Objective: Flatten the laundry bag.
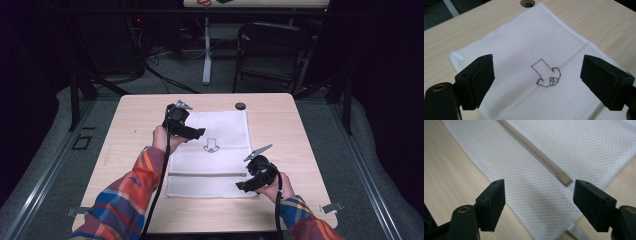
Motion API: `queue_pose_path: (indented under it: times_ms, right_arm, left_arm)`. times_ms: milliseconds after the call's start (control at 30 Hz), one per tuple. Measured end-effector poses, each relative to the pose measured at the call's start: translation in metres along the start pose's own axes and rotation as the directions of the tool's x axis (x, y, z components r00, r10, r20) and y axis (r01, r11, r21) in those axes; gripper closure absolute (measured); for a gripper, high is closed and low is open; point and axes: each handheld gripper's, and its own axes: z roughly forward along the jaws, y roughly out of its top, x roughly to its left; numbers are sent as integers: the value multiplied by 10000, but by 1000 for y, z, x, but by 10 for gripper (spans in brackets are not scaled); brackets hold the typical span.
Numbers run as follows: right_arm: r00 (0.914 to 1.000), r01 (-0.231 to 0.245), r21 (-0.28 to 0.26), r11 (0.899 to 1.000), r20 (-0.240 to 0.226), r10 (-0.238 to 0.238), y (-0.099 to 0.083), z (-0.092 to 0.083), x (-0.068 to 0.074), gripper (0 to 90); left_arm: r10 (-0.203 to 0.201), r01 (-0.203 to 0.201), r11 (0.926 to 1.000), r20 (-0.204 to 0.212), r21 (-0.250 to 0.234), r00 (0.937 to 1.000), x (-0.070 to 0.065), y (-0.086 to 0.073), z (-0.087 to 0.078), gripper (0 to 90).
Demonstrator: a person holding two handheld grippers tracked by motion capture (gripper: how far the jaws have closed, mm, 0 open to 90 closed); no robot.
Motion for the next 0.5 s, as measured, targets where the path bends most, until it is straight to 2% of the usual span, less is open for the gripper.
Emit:
queue_pose_path:
  times_ms: [33, 167, 200, 267, 333, 367, 400, 433, 467, 500]
  right_arm:
    - [9999, -128, -26, 9999, 19, 129, -1, -1, -3, 249]
    - [9991, -198, 10, 9998, 388, 198, -3, -4, -12, 305]
    - [9991, -198, 10, 9998, 388, 198, -3, -4, -12, 305]
    - [9978, -313, -41, 9995, 587, 315, -4, -5, -17, 356]
    - [9965, -498, -174, 9986, 664, 508, -5, -4, -19, 404]
    - [9965, -498, -174, 9986, 664, 508, -5, -4, -19, 404]
    - [9947, -653, -169, 9977, 780, 665, -5, -3, -22, 482]
    - [9947, -653, -169, 9977, 780, 665, -5, -3, -22, 482]
    - [9943, -657, -166, 9977, 835, 668, -6, -2, -23, 519]
    - [9907, -822, -419, 9957, 1051, 862, -7, 1, -25, 613]
  left_arm:
    - [0, 0, 10000, 0, 0, 10000, 0, 0, 0, 110]
    - [-36, 29, 9997, 302, 241, 9995, -2, -23, 0, 89]
    - [-36, 29, 9997, 302, 241, 9995, -2, -23, 0, 89]
    - [-21, 4, 9994, 477, 355, 9989, -4, -38, -1, 86]
    - [-61, 37, 9991, 565, 421, 9984, -6, -47, -1, 85]
    - [-61, 37, 9991, 565, 421, 9984, -6, -47, -1, 84]
    - [-38, 1, 9984, 643, 567, 9979, -8, -56, -1, 84]
    - [-38, 1, 9984, 643, 567, 9979, -8, -56, -1, 83]
    - [57, -105, 9973, 675, 720, 9977, -9, -58, -1, 83]
    - [152, -208, 9969, 725, 762, 9973, -11, -62, -3, 81]
